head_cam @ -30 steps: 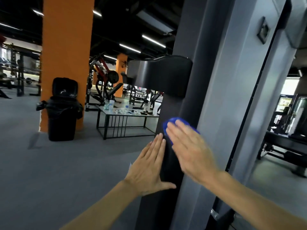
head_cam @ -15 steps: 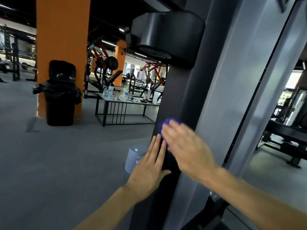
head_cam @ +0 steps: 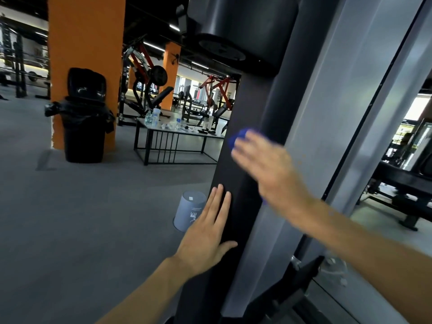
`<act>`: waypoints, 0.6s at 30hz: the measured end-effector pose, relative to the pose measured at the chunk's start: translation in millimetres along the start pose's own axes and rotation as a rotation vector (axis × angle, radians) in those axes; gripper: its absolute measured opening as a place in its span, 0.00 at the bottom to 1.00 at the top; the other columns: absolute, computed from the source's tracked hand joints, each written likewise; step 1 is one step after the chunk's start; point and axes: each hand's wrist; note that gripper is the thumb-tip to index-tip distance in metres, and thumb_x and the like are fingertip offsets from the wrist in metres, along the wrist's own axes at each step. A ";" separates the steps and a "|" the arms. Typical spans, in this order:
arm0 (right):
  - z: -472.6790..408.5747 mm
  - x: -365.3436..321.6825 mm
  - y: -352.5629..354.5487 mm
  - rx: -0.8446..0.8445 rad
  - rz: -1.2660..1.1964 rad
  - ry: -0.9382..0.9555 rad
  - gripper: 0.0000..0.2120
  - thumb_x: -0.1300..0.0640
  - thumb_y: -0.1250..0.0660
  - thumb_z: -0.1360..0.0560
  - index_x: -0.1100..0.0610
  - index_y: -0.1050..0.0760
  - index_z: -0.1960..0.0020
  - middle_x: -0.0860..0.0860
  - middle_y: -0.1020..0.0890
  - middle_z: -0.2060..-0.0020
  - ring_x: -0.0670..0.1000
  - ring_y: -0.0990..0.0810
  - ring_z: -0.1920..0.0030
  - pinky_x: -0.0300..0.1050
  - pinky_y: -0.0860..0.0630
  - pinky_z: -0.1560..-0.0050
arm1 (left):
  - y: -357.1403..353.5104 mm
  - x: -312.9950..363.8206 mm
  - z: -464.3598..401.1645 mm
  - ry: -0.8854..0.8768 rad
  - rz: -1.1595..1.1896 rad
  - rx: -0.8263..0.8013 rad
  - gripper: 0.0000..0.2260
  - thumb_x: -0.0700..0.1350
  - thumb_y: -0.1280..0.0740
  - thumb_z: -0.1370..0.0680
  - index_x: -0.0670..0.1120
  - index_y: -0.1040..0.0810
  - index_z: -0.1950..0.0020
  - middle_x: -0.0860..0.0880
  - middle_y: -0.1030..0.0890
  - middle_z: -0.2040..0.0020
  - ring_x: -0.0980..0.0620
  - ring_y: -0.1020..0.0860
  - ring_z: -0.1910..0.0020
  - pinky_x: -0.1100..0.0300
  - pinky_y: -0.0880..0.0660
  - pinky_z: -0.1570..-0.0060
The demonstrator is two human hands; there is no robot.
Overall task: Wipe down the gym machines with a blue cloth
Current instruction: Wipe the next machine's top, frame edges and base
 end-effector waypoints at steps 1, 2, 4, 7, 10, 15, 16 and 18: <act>20.2 -15.1 -3.7 -0.071 -0.024 0.065 0.22 0.69 0.47 0.16 0.60 0.25 0.28 0.56 0.26 0.26 0.58 0.32 0.23 0.56 0.30 0.31 | -1.4 -1.2 5.3 -0.002 -0.009 -0.027 0.59 0.57 0.26 0.22 0.54 0.78 0.21 0.51 0.72 0.18 0.53 0.68 0.18 0.57 0.37 0.23; 35.4 -24.9 -2.4 -0.138 -0.036 0.129 0.21 0.68 0.46 0.16 0.60 0.25 0.27 0.55 0.27 0.25 0.57 0.32 0.23 0.54 0.30 0.30 | -3.8 -2.8 11.2 -0.011 -0.021 -0.041 0.61 0.56 0.24 0.24 0.53 0.76 0.20 0.50 0.71 0.17 0.52 0.68 0.18 0.54 0.36 0.22; 38.0 -20.0 5.3 -0.205 -0.028 0.225 0.22 0.69 0.49 0.16 0.60 0.26 0.27 0.56 0.27 0.25 0.57 0.32 0.23 0.53 0.30 0.28 | -10.1 -7.0 20.5 -0.032 -0.044 -0.036 0.63 0.55 0.20 0.28 0.49 0.71 0.18 0.47 0.67 0.16 0.48 0.64 0.16 0.48 0.34 0.22; -2.9 11.2 15.3 -0.087 0.022 0.119 0.23 0.72 0.48 0.18 0.63 0.26 0.27 0.59 0.27 0.26 0.61 0.32 0.24 0.56 0.32 0.26 | -17.7 -7.3 28.0 -0.024 -0.070 -0.022 0.61 0.53 0.20 0.28 0.46 0.67 0.16 0.46 0.65 0.15 0.47 0.63 0.16 0.49 0.34 0.23; -36.2 25.4 15.9 0.029 0.123 -0.097 0.20 0.72 0.42 0.19 0.64 0.23 0.30 0.59 0.24 0.29 0.61 0.29 0.25 0.56 0.31 0.27 | -23.1 -4.0 33.4 -0.015 -0.071 -0.005 0.57 0.52 0.22 0.25 0.44 0.63 0.15 0.44 0.62 0.15 0.46 0.61 0.16 0.51 0.32 0.24; 9.8 -46.9 -26.2 -0.137 0.179 0.085 0.23 0.67 0.50 0.19 0.64 0.20 0.35 0.60 0.20 0.34 0.62 0.25 0.29 0.56 0.34 0.27 | -37.7 -9.0 46.4 0.005 -0.039 0.041 0.51 0.50 0.23 0.23 0.43 0.57 0.15 0.44 0.57 0.14 0.46 0.53 0.15 0.56 0.33 0.25; 25.9 -64.9 -33.4 -0.241 0.186 0.155 0.22 0.63 0.48 0.21 0.64 0.20 0.35 0.59 0.20 0.33 0.62 0.26 0.28 0.56 0.35 0.26 | -40.2 -9.4 49.4 0.015 -0.009 0.043 0.51 0.48 0.24 0.23 0.44 0.57 0.15 0.46 0.58 0.14 0.47 0.53 0.15 0.58 0.31 0.27; 43.1 -79.2 -35.3 -0.390 0.205 0.244 0.24 0.60 0.48 0.22 0.63 0.21 0.33 0.59 0.21 0.32 0.61 0.27 0.28 0.54 0.37 0.24 | -45.4 -8.2 55.9 0.030 0.018 0.044 0.51 0.46 0.23 0.24 0.44 0.57 0.14 0.46 0.58 0.14 0.48 0.52 0.15 0.60 0.27 0.30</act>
Point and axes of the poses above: each hand's wrist, its own z-axis away from the middle knuckle, its own y-axis out of the back of the hand, x = y × z
